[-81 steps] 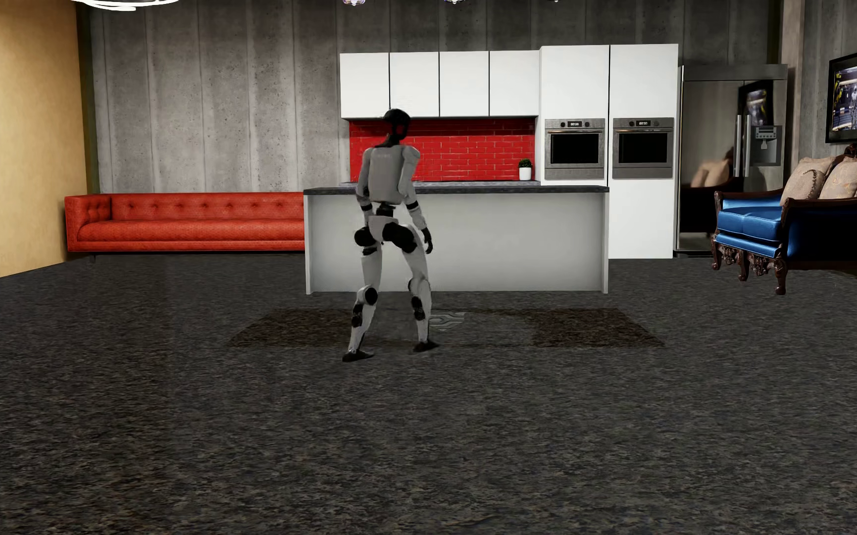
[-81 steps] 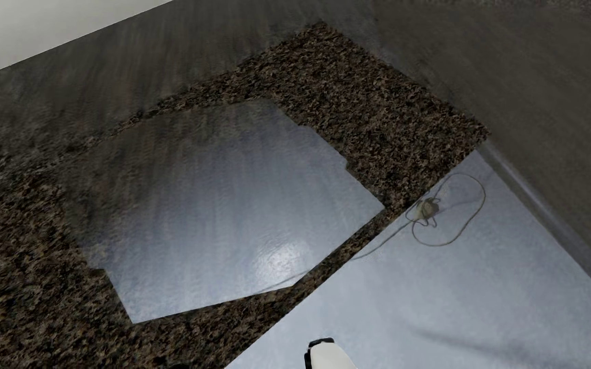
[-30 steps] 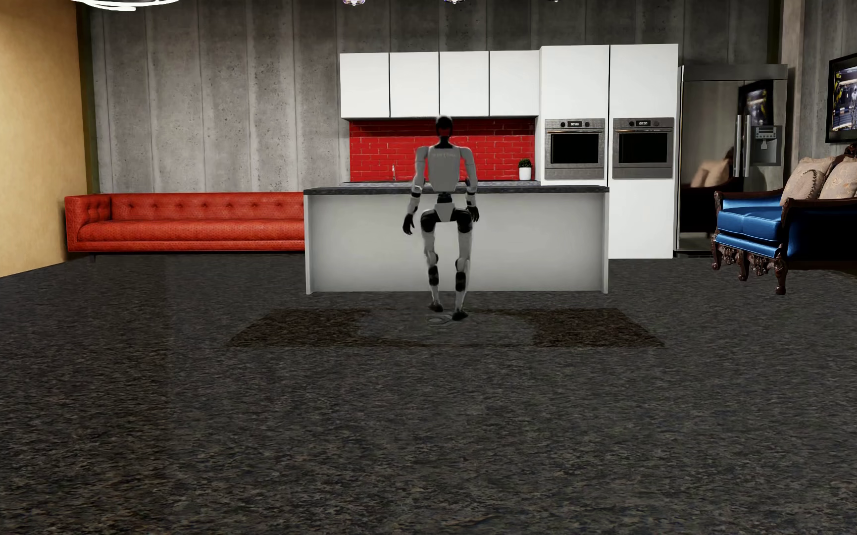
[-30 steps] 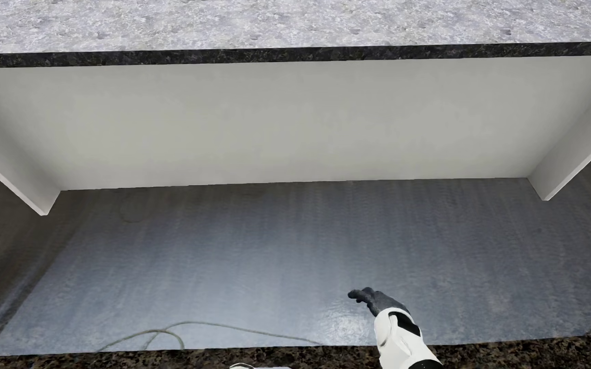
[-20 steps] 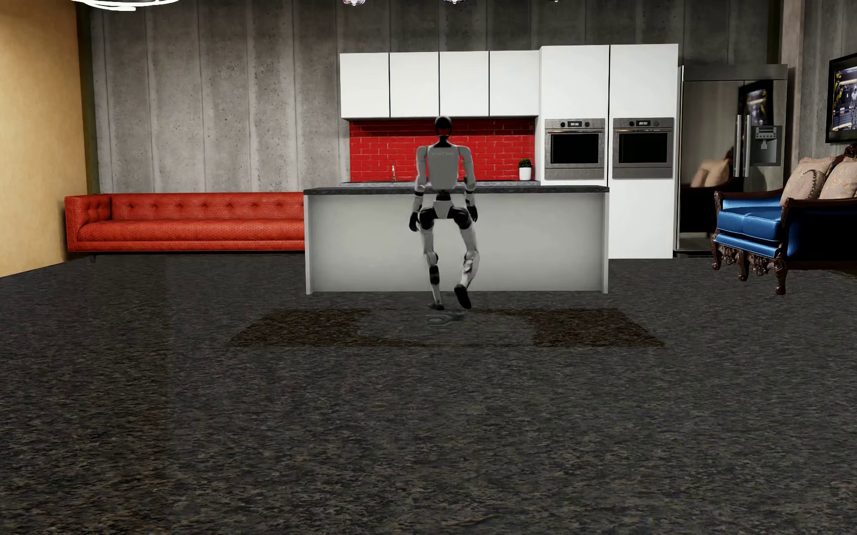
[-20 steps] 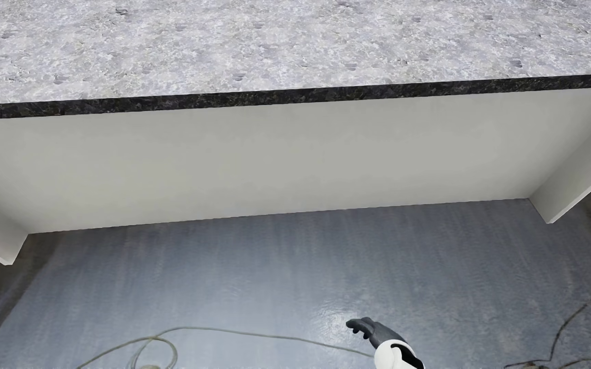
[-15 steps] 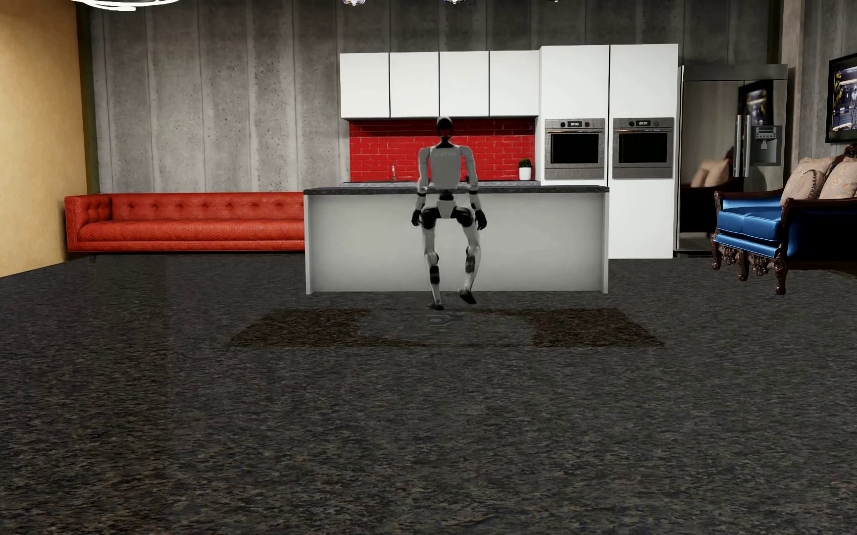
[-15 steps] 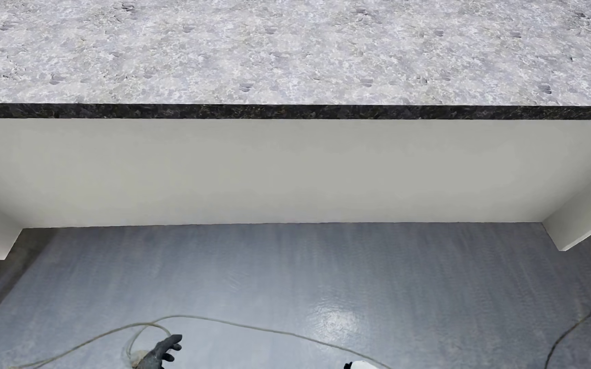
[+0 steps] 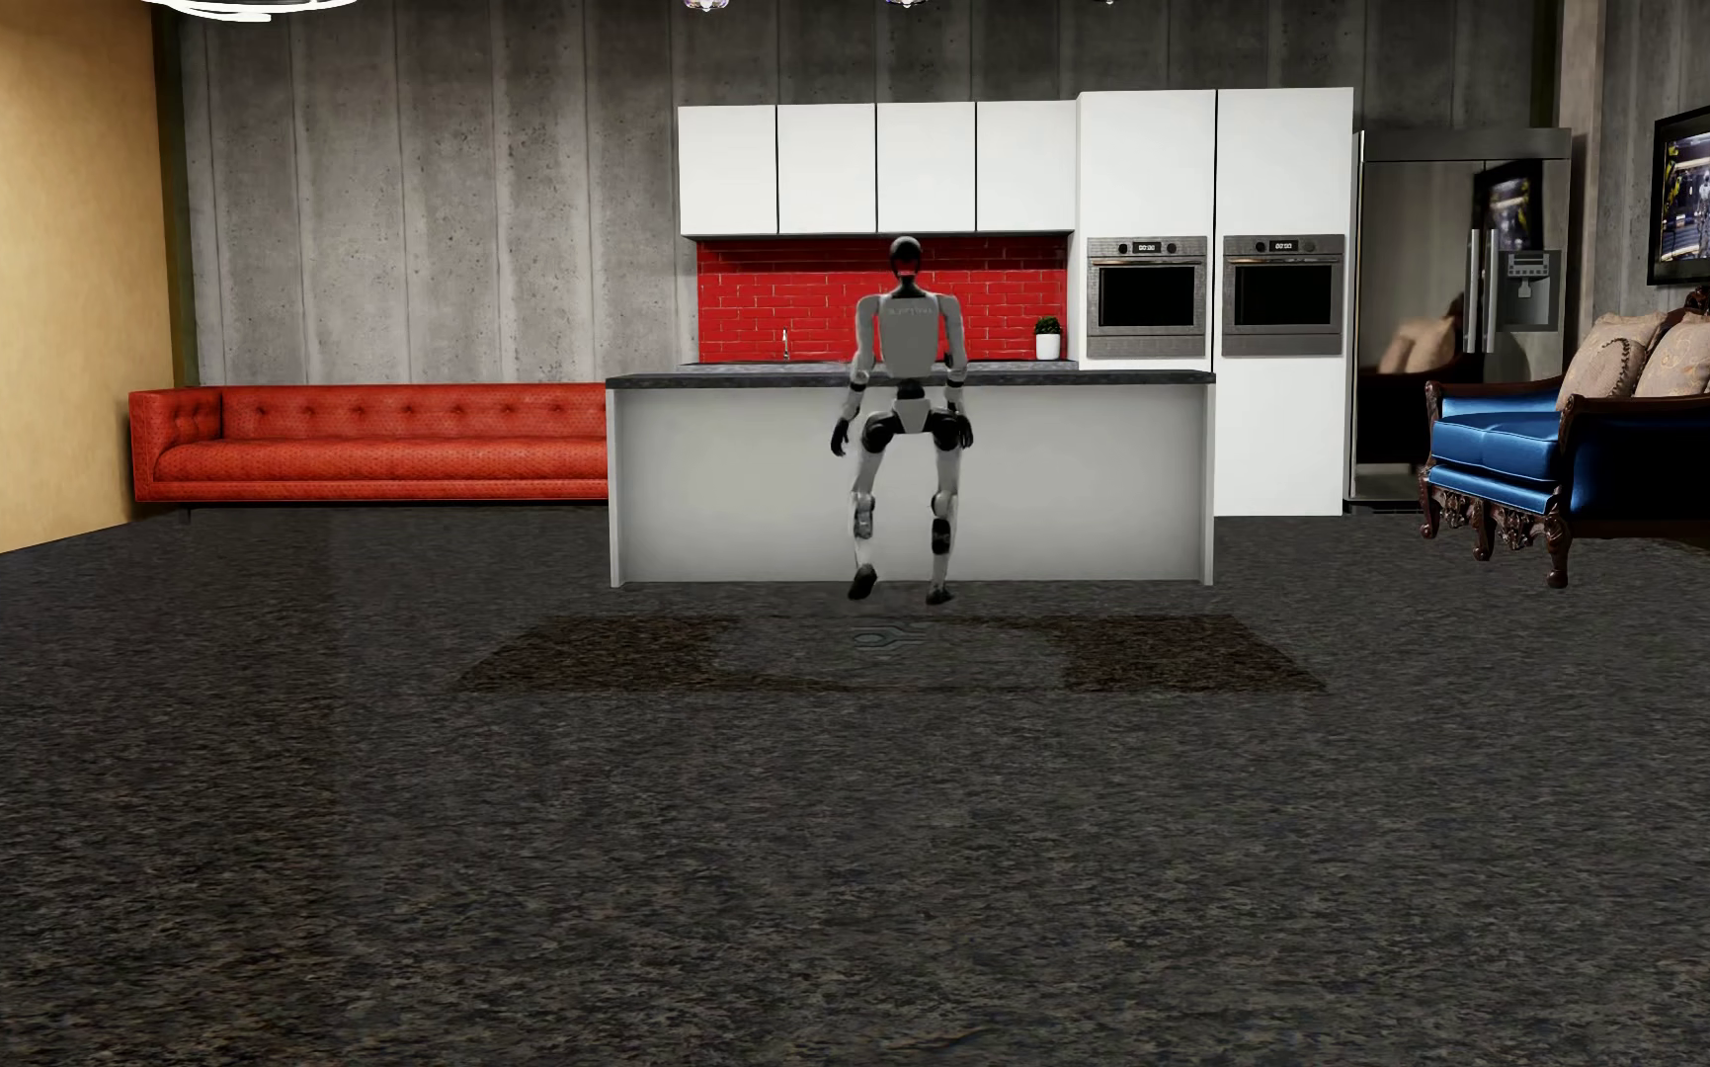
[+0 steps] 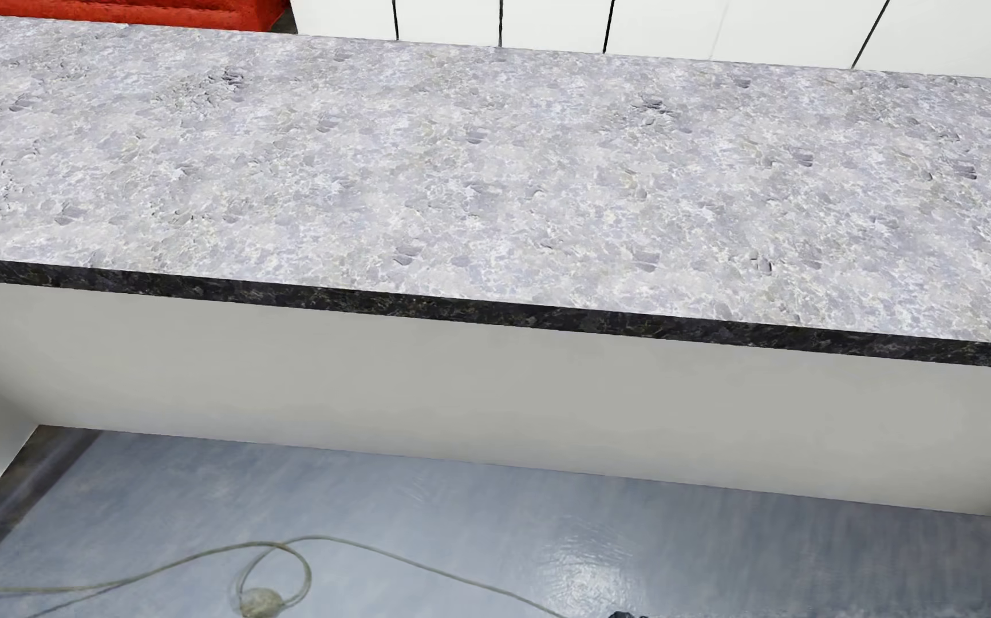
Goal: Move towards the counter
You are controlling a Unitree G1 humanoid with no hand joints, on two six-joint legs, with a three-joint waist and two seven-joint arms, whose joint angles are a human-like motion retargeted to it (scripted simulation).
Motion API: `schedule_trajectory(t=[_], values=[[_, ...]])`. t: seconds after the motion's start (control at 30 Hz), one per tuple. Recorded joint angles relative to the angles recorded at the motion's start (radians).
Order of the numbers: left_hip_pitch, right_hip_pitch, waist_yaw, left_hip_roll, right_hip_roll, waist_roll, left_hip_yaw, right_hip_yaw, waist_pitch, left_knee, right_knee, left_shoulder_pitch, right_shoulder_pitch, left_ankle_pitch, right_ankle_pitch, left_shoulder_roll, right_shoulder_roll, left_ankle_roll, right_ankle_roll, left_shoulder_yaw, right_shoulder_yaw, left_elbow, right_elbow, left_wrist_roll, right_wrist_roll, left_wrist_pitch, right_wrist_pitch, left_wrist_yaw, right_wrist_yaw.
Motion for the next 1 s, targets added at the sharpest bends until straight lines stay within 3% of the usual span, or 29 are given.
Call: schedule_trajectory(t=[0.07, 0.13, 0.17, 0.2, 0.23, 0.37, 0.43, 0.5, 0.63, 0.67, 0.7, 0.77, 0.83, 0.93, 1.0], values=[[-0.014, 0.011, 0.008, -0.005, 0.023, 0.021, 0.018, 0.046, -0.003, -0.134, 0.003, 0.058, -0.129, -0.096, -0.020, -0.015, -0.015, -0.010, 0.013, 0.039, 0.005, 0.051, -0.011, -0.021, 0.000, 0.026, -0.011, -0.029, -0.014], [0.017, 0.022, 0.018, -0.037, 0.046, 0.038, 0.014, 0.091, -0.013, -0.446, -0.013, 0.114, -0.234, -0.084, -0.032, -0.005, -0.038, -0.054, 0.024, 0.010, 0.037, 0.048, -0.052, 0.009, -0.021, -0.004, -0.046, -0.145, 0.007], [0.057, 0.030, 0.020, -0.038, 0.053, 0.045, 0.054, 0.110, -0.020, -0.593, -0.037, 0.135, -0.268, -0.077, -0.029, -0.006, -0.047, -0.007, 0.026, 0.004, 0.049, 0.030, -0.079, 0.020, -0.028, -0.014, -0.067, -0.172, 0.004], [0.084, 0.030, 0.022, -0.023, 0.063, 0.053, 0.102, 0.123, -0.026, -0.631, -0.040, 0.149, -0.290, -0.112, -0.033, -0.004, -0.052, 0.045, 0.029, 0.003, 0.053, 0.009, -0.107, 0.030, -0.028, -0.020, -0.088, -0.174, -0.011], [0.109, 0.030, 0.024, -0.014, 0.068, 0.060, 0.141, 0.133, -0.032, -0.666, -0.043, 0.151, -0.298, -0.134, -0.036, -0.006, -0.058, 0.063, 0.033, 0.006, 0.053, -0.004, -0.133, 0.037, -0.031, -0.021, -0.100, -0.166, -0.025], [0.162, 0.043, 0.022, -0.052, 0.033, 0.057, 0.168, 0.131, -0.050, -0.784, -0.069, 0.064, -0.204, -0.098, -0.043, 0.007, -0.035, 0.018, 0.050, -0.018, -0.035, -0.062, -0.180, 0.070, 0.022, -0.026, -0.099, -0.149, -0.073], [0.181, 0.066, 0.013, -0.080, 0.006, 0.046, 0.158, 0.106, -0.059, -0.826, -0.090, 0.016, -0.133, -0.085, -0.047, 0.011, -0.015, -0.004, 0.059, -0.025, -0.050, -0.130, -0.127, 0.066, 0.049, -0.057, -0.077, -0.113, -0.060], [0.203, 0.092, 0.007, -0.115, -0.020, 0.034, 0.131, 0.075, -0.068, -0.870, -0.107, -0.033, -0.056, -0.071, -0.051, -0.012, -0.001, 0.008, 0.068, -0.028, -0.029, -0.184, -0.026, 0.034, 0.057, -0.094, -0.020, -0.045, 0.005], [0.232, 0.131, 0.004, -0.154, -0.053, 0.011, 0.094, 0.030, -0.075, -0.912, -0.122, -0.075, 0.083, -0.060, -0.062, -0.024, 0.053, 0.017, 0.082, -0.079, 0.014, -0.251, 0.184, 0.011, 0.073, -0.155, 0.104, -0.047, 0.155], [0.233, 0.137, 0.002, -0.159, -0.058, 0.005, 0.087, 0.023, -0.074, -0.911, -0.121, -0.077, 0.122, -0.062, -0.065, -0.027, 0.062, 0.018, 0.084, -0.092, 0.007, -0.257, 0.185, 0.010, 0.083, -0.159, 0.107, -0.051, 0.164], [0.235, 0.142, -0.002, -0.164, -0.063, 0.000, 0.082, 0.018, -0.073, -0.910, -0.121, -0.076, 0.162, -0.065, -0.069, -0.029, 0.060, 0.019, 0.087, -0.101, 0.034, -0.254, 0.173, 0.005, 0.062, -0.158, 0.084, -0.055, 0.177], [0.241, 0.147, -0.011, -0.166, -0.067, -0.009, 0.086, 0.020, -0.069, -0.905, -0.116, -0.058, 0.228, -0.073, -0.074, -0.032, 0.050, 0.020, 0.091, -0.109, 0.041, -0.228, 0.128, 0.001, 0.048, -0.137, 0.047, -0.057, 0.176], [0.248, 0.146, -0.019, -0.163, -0.066, -0.017, 0.101, 0.035, -0.065, -0.898, -0.111, -0.039, 0.252, -0.082, -0.078, -0.040, 0.047, 0.021, 0.093, -0.087, 0.004, -0.161, 0.091, 0.001, 0.067, -0.094, 0.041, -0.063, 0.148], [0.261, 0.136, -0.022, -0.147, -0.052, -0.023, 0.143, 0.078, -0.059, -0.885, -0.105, -0.021, 0.190, -0.099, -0.076, -0.056, 0.030, 0.025, 0.095, 0.000, 0.009, -0.032, 0.072, -0.010, 0.038, 0.003, 0.060, -0.074, 0.134], [0.266, 0.127, -0.018, -0.130, -0.038, -0.024, 0.174, 0.111, -0.056, -0.872, -0.103, -0.005, 0.118, -0.112, -0.075, -0.062, 0.008, 0.026, 0.096, 0.035, 0.010, 0.031, 0.060, -0.007, 0.022, 0.043, 0.047, -0.086, 0.130]])
